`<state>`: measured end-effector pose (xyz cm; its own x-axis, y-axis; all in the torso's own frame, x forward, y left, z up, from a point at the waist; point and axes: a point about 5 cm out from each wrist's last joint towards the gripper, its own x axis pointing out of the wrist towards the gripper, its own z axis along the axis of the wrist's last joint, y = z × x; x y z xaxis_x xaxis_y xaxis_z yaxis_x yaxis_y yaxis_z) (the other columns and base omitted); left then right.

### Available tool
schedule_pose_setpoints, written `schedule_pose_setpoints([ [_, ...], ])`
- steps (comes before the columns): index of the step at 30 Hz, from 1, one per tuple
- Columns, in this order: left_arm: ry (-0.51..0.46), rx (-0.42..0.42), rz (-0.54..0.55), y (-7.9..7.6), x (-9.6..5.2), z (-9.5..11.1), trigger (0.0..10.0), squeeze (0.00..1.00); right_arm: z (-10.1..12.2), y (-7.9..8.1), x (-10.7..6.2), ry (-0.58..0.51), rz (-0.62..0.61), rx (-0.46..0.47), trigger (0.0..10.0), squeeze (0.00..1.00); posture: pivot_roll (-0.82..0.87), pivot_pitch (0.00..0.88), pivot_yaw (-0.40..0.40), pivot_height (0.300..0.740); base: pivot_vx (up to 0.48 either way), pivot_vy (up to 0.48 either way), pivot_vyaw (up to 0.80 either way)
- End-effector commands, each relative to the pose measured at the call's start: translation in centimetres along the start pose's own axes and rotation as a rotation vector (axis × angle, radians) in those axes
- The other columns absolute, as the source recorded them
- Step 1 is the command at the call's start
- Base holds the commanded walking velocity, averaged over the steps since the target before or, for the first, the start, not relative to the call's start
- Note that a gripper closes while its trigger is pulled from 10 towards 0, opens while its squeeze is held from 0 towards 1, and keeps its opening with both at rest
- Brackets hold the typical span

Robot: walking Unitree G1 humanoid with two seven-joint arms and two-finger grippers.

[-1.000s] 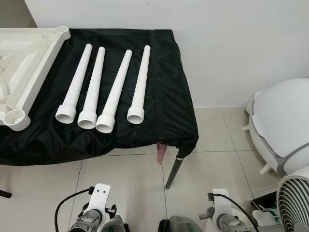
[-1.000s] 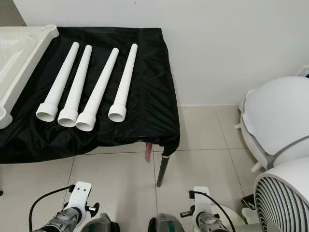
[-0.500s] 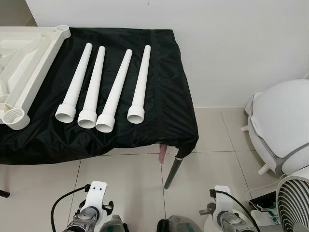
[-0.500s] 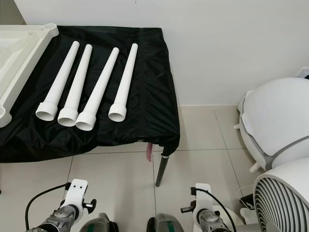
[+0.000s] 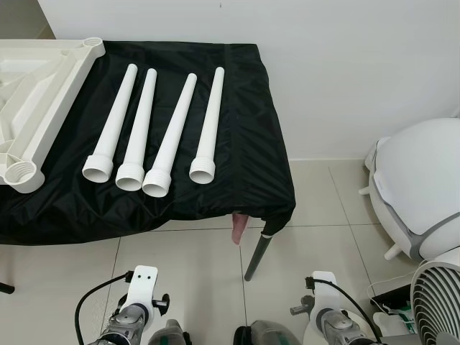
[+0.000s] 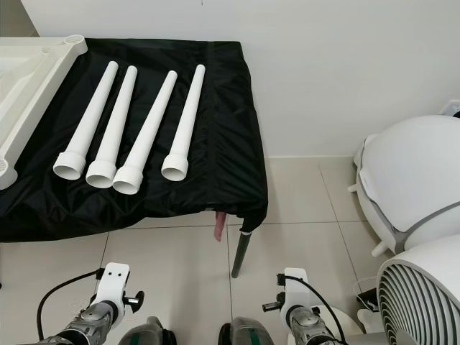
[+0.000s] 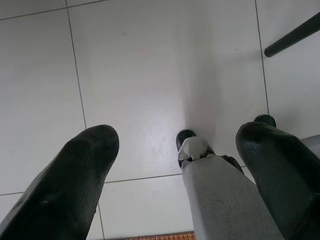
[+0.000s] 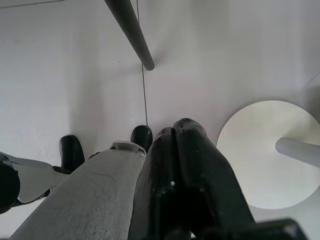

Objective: Building children table

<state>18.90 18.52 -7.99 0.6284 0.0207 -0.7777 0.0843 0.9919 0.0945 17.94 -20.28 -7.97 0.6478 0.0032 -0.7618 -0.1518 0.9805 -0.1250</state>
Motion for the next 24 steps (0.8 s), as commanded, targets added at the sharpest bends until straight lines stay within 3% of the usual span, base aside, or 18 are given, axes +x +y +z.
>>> schedule_pose_setpoints([
  [1,0.005,-0.005,0.003,0.17,-0.04,-0.15,10.0,0.00,-0.14,-0.02,-0.04,0.004,0.001,0.006,10.0,0.00,-0.12,0.000,-0.003,0.740,0.000,0.000,0.00],
  [12,0.004,-0.026,0.029,0.59,-0.07,-0.15,10.0,0.00,-0.22,0.23,-0.07,0.000,0.008,-0.004,10.0,0.00,-0.12,0.000,0.002,0.740,0.000,0.000,0.00],
  [24,-0.002,-0.040,0.047,0.97,0.00,0.21,10.0,0.00,-0.32,0.21,-0.12,-0.003,0.011,-0.002,10.0,0.00,-0.12,0.000,-0.001,0.740,0.000,0.377,0.00],
])
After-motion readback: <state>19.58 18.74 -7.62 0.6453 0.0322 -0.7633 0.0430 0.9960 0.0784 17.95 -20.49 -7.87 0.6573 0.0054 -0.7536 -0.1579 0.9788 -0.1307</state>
